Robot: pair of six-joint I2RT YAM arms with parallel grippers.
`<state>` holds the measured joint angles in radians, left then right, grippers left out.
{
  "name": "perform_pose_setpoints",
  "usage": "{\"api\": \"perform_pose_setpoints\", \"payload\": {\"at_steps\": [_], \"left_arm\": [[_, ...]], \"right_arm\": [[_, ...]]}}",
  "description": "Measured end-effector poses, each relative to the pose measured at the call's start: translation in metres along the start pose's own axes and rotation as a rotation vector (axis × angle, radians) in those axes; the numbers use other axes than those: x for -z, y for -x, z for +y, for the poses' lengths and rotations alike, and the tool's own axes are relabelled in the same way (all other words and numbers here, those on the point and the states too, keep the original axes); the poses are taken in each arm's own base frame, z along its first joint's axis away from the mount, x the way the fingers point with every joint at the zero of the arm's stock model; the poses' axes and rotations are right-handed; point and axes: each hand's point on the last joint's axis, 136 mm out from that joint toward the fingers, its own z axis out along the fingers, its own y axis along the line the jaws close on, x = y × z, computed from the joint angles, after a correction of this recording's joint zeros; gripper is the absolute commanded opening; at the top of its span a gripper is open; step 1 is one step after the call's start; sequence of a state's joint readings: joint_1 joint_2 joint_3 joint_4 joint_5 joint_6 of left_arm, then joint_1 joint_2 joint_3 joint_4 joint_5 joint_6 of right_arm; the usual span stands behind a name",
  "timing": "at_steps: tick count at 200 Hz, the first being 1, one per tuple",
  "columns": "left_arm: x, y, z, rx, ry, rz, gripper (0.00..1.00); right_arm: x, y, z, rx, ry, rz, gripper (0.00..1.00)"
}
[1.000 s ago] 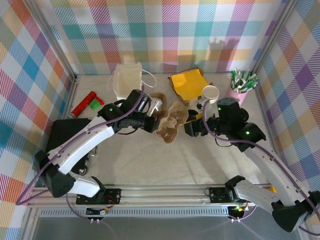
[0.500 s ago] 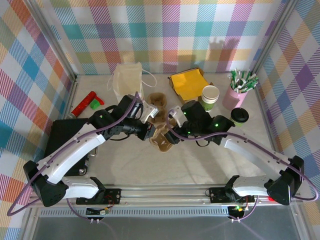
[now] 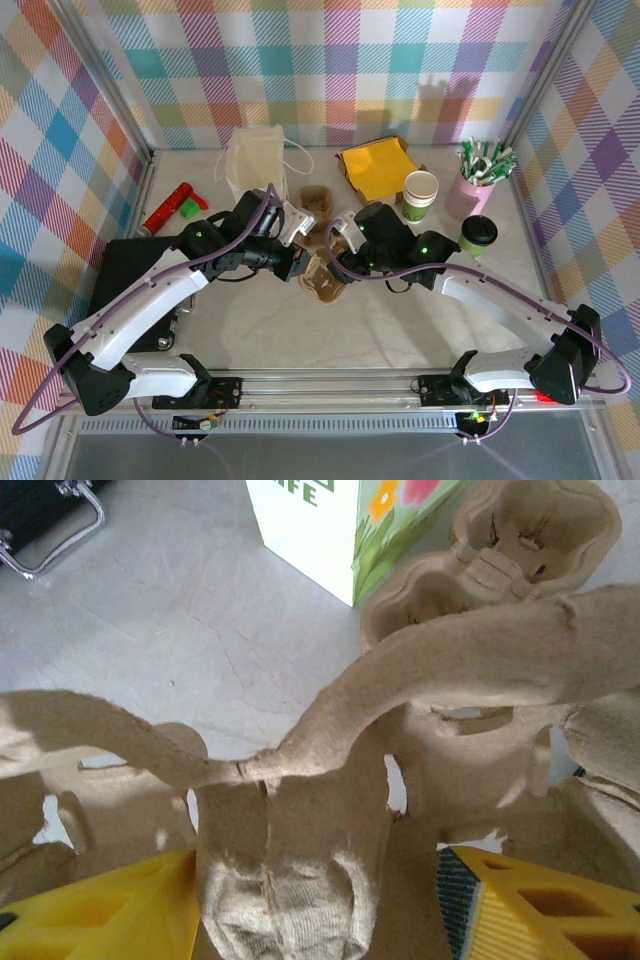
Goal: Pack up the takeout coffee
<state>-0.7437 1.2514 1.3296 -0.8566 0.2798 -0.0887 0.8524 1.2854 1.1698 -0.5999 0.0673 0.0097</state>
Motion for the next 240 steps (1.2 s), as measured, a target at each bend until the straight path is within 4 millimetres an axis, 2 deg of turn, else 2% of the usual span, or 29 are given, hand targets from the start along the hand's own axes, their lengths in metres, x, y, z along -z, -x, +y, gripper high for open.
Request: {"api": "perform_pose_setpoints", "payload": {"at_steps": [79, 155, 161, 178, 194, 218, 240], "left_arm": [[0.0, 0.005, -0.001, 0.013, -0.005, -0.02, 0.0], [0.0, 0.006, -0.001, 0.021, -0.005, -0.023, 0.0], [0.0, 0.006, -0.001, 0.023, -0.005, -0.023, 0.05], [0.001, 0.006, -0.001, 0.029, -0.003, -0.024, 0.32], [0.003, 0.009, 0.002, 0.036, 0.016, -0.035, 0.46], [0.014, 0.024, 0.009, 0.069, 0.065, -0.087, 0.55], [0.041, 0.049, 0.026, 0.116, 0.159, -0.179, 0.6]], "right_arm": [[-0.004, -0.003, 0.0, -0.005, -0.001, -0.013, 0.64], [-0.001, -0.005, -0.001, -0.011, -0.003, -0.017, 0.5], [-0.001, -0.005, -0.001, -0.011, -0.003, -0.019, 0.5], [0.001, -0.005, -0.001, -0.011, -0.003, -0.023, 0.49], [0.004, -0.008, -0.001, -0.011, -0.004, -0.026, 0.46], [0.008, -0.015, -0.002, -0.012, -0.011, -0.023, 0.43], [0.009, -0.021, -0.004, -0.012, -0.018, -0.015, 0.42]]}}
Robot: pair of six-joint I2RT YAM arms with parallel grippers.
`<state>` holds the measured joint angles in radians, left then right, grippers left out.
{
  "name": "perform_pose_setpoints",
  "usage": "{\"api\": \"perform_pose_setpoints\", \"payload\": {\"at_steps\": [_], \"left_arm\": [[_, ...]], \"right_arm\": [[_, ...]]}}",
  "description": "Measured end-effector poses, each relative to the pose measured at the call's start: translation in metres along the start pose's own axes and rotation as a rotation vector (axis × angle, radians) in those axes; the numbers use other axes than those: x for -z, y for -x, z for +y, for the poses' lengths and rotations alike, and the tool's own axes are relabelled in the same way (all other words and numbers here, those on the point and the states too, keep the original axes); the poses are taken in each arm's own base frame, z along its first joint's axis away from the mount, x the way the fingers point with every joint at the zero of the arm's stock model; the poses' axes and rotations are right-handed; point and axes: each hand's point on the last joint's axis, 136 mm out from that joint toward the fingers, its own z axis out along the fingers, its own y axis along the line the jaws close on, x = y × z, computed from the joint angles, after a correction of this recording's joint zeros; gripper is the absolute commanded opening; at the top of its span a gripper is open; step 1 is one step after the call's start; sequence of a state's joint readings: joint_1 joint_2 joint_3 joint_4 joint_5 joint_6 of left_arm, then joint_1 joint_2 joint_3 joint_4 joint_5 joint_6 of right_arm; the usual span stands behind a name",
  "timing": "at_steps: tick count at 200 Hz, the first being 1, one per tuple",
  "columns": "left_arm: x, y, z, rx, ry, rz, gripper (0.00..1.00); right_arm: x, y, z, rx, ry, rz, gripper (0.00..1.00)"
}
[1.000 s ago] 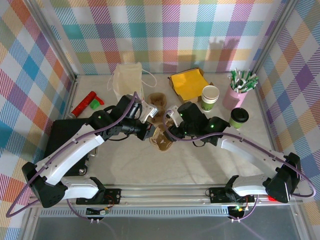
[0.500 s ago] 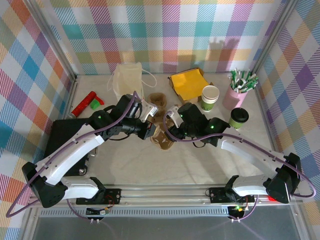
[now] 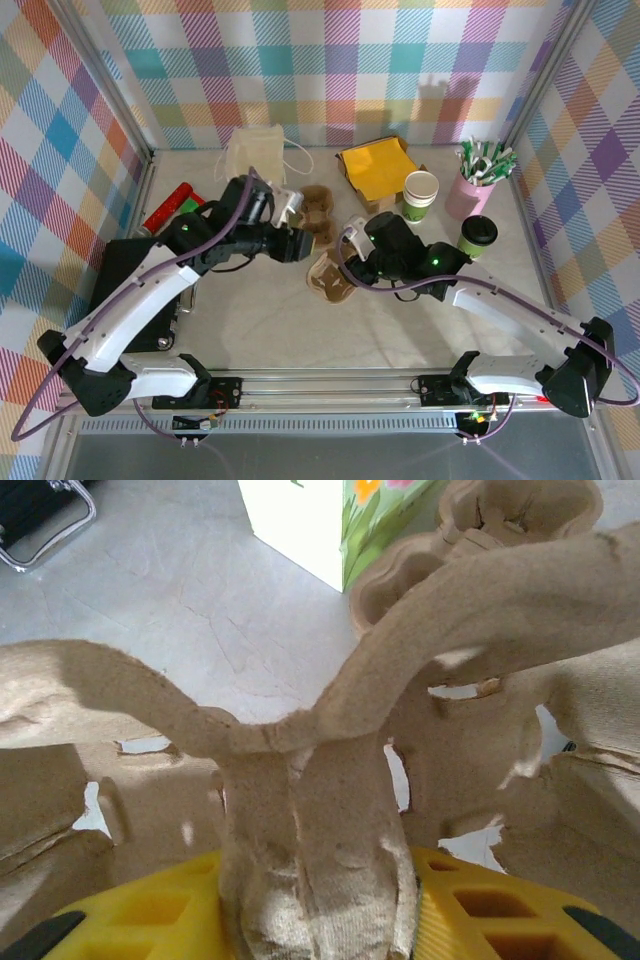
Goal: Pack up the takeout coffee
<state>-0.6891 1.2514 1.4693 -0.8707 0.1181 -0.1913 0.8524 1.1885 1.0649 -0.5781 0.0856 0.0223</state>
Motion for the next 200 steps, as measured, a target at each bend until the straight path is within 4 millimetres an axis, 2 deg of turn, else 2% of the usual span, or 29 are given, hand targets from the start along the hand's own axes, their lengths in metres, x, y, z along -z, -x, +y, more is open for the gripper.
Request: {"api": "perform_pose_setpoints", "payload": {"at_steps": [19, 46, 65, 79, 106, 146, 174, 200], "left_arm": [[0.025, 0.033, 0.025, 0.068, 0.107, -0.109, 0.62], [0.067, 0.077, 0.074, 0.193, 0.29, -0.268, 0.62], [0.083, 0.094, 0.103, 0.257, 0.393, -0.326, 0.62], [0.086, 0.102, 0.121, 0.292, 0.451, -0.343, 0.62], [0.073, 0.111, 0.155, 0.34, 0.535, -0.318, 0.62], [0.03, 0.109, 0.203, 0.399, 0.62, -0.2, 0.59], [0.001, 0.103, 0.221, 0.415, 0.642, -0.129, 0.57], [-0.014, 0.096, 0.231, 0.421, 0.667, -0.074, 0.56]], "right_arm": [[0.0, -0.008, -0.001, 0.0, -0.003, 0.015, 0.42], [0.001, -0.017, -0.001, 0.0, -0.003, 0.037, 0.42], [0.002, -0.021, -0.001, 0.0, -0.001, 0.047, 0.41], [0.003, -0.023, 0.0, 0.0, 0.007, 0.055, 0.41], [0.006, -0.025, 0.003, -0.001, 0.019, 0.06, 0.41], [0.012, -0.028, 0.006, -0.001, 0.037, 0.064, 0.41], [0.012, -0.031, 0.007, -0.001, 0.043, 0.076, 0.41], [0.012, -0.031, 0.009, 0.004, 0.054, 0.077, 0.4]]}}
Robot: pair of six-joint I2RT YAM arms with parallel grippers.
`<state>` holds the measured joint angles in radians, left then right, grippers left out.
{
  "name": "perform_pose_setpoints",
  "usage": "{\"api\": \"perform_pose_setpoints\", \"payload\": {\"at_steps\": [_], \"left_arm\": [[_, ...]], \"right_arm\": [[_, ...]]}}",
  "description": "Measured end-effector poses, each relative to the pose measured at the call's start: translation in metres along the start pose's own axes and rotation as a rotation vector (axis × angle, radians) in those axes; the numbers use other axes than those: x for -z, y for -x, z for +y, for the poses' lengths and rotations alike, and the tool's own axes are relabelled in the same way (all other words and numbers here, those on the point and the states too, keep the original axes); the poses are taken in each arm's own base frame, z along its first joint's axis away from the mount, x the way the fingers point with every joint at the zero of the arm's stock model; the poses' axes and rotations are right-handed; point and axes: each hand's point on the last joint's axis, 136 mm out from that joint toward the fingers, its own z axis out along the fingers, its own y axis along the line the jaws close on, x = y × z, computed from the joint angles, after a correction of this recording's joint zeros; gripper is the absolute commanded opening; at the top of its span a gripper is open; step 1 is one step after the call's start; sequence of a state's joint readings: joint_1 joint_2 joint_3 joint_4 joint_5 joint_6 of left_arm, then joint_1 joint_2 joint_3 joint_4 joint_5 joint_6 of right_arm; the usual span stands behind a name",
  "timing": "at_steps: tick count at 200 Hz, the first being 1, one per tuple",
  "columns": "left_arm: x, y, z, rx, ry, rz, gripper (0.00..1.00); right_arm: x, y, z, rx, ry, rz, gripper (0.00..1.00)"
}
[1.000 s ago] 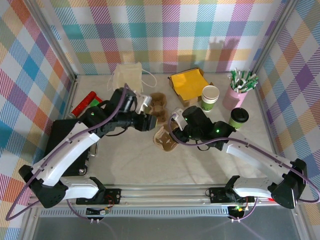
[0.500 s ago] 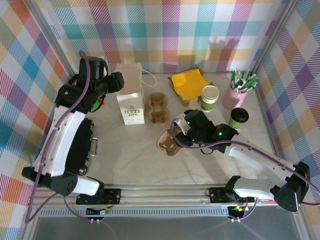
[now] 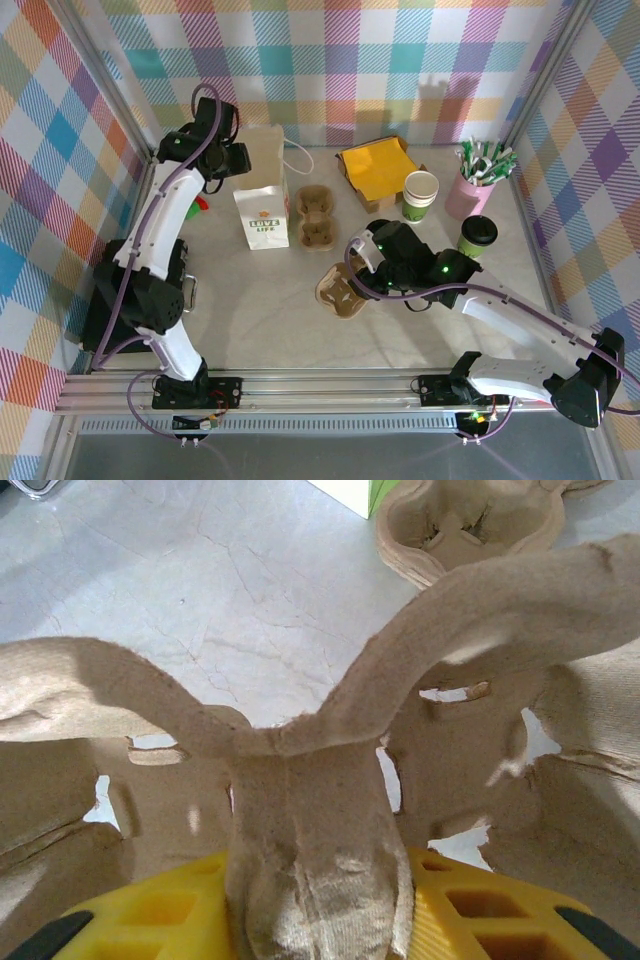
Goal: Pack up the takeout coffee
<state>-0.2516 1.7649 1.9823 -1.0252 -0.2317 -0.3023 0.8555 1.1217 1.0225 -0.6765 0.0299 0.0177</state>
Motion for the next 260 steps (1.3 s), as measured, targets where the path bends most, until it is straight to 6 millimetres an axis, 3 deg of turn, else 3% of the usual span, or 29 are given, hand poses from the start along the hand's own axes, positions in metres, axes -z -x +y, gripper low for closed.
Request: {"api": "perform_pose_setpoints", "payload": {"at_steps": [31, 55, 124, 180, 206, 223, 260], "left_arm": [[-0.015, -0.001, 0.001, -0.013, 0.038, 0.025, 0.52], [-0.024, -0.002, 0.002, -0.016, 0.047, 0.038, 0.44], [-0.035, 0.002, 0.006, -0.047, 0.076, 0.054, 0.32], [-0.043, 0.002, 0.004, -0.089, 0.062, 0.071, 0.08], [-0.042, 0.001, 0.004, -0.091, 0.056, 0.075, 0.0], [-0.038, 0.001, 0.004, -0.089, 0.049, 0.073, 0.0], [0.0, -0.009, 0.013, -0.08, 0.02, 0.059, 0.0]], "right_arm": [[0.0, -0.003, 0.002, 0.005, 0.008, 0.013, 0.4], [0.0, -0.006, 0.002, 0.004, 0.008, 0.023, 0.4], [0.003, -0.004, 0.002, 0.005, 0.007, 0.01, 0.4], [0.003, -0.005, 0.001, 0.004, 0.004, 0.016, 0.4], [0.006, -0.008, 0.001, 0.005, 0.004, 0.02, 0.4], [0.01, -0.008, 0.002, 0.005, 0.005, 0.013, 0.4], [0.018, -0.008, 0.002, 0.006, 0.006, -0.001, 0.4]]}}
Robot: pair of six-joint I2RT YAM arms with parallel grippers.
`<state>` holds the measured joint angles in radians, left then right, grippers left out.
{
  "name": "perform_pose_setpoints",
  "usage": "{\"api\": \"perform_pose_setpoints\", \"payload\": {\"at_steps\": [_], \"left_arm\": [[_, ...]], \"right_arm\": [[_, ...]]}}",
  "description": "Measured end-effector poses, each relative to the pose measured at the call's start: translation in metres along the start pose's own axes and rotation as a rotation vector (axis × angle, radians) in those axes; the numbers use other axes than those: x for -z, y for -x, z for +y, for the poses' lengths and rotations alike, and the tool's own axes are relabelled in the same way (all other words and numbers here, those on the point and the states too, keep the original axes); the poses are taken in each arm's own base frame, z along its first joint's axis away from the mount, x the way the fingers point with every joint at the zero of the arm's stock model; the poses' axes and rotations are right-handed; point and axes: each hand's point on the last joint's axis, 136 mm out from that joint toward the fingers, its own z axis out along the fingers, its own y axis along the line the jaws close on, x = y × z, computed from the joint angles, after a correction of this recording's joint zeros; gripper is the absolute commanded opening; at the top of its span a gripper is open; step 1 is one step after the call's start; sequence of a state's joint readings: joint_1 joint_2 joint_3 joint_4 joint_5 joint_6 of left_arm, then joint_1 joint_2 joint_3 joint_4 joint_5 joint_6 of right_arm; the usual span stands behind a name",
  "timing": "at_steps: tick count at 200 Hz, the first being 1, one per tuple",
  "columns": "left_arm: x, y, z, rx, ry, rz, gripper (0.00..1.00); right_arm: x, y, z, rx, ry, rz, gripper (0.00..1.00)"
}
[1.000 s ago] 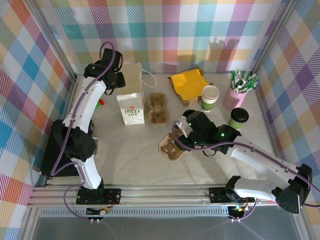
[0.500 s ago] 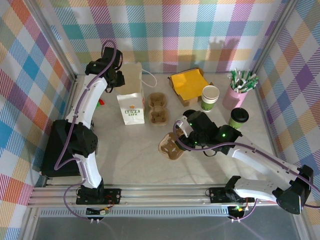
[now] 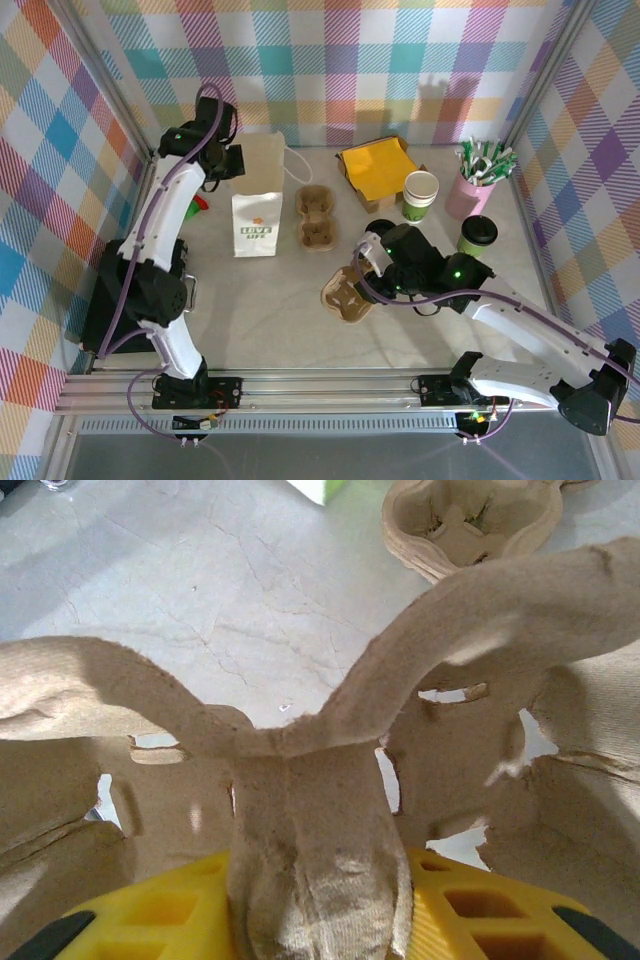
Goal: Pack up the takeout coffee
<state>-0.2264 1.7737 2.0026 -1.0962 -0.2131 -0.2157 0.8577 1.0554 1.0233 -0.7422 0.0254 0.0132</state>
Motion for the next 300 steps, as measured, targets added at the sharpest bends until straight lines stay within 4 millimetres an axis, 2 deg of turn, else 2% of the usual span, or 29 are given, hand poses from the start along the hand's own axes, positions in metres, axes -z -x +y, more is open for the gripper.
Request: {"api": "perform_pose_setpoints", "payload": {"at_steps": [39, 69, 101, 117, 144, 173, 208, 253, 300], "left_arm": [[0.056, -0.017, 0.006, 0.017, -0.087, -0.039, 0.0], [0.083, -0.037, 0.003, 0.018, -0.175, -0.019, 0.0], [0.102, -0.067, -0.014, -0.006, -0.271, 0.044, 0.0], [0.111, -0.085, -0.03, -0.039, -0.331, 0.075, 0.0], [0.125, -0.111, -0.058, -0.1, -0.415, 0.119, 0.0], [0.135, -0.143, -0.091, -0.172, -0.507, 0.18, 0.0], [0.139, -0.169, -0.133, -0.249, -0.599, 0.227, 0.0], [0.131, -0.178, -0.172, -0.295, -0.675, 0.243, 0.0], [0.128, -0.179, -0.195, -0.312, -0.748, 0.245, 0.0]], "right_arm": [[0.01, 0.0, 0.001, 0.0, 0.0, -0.001, 0.4], [0.029, 0.008, 0.002, 0.003, 0.0, -0.029, 0.41], [0.062, 0.024, 0.003, 0.008, -0.014, -0.064, 0.41], [0.083, 0.034, 0.004, 0.012, -0.015, -0.097, 0.38], [0.124, 0.047, 0.008, 0.017, -0.012, -0.156, 0.4], [0.156, 0.058, 0.012, 0.016, -0.003, -0.189, 0.39], [0.169, 0.062, 0.02, 0.02, 0.032, -0.193, 0.4], [0.179, 0.084, 0.034, 0.042, 0.104, -0.22, 0.4], [0.167, 0.101, 0.046, 0.061, 0.174, -0.193, 0.4]]}}
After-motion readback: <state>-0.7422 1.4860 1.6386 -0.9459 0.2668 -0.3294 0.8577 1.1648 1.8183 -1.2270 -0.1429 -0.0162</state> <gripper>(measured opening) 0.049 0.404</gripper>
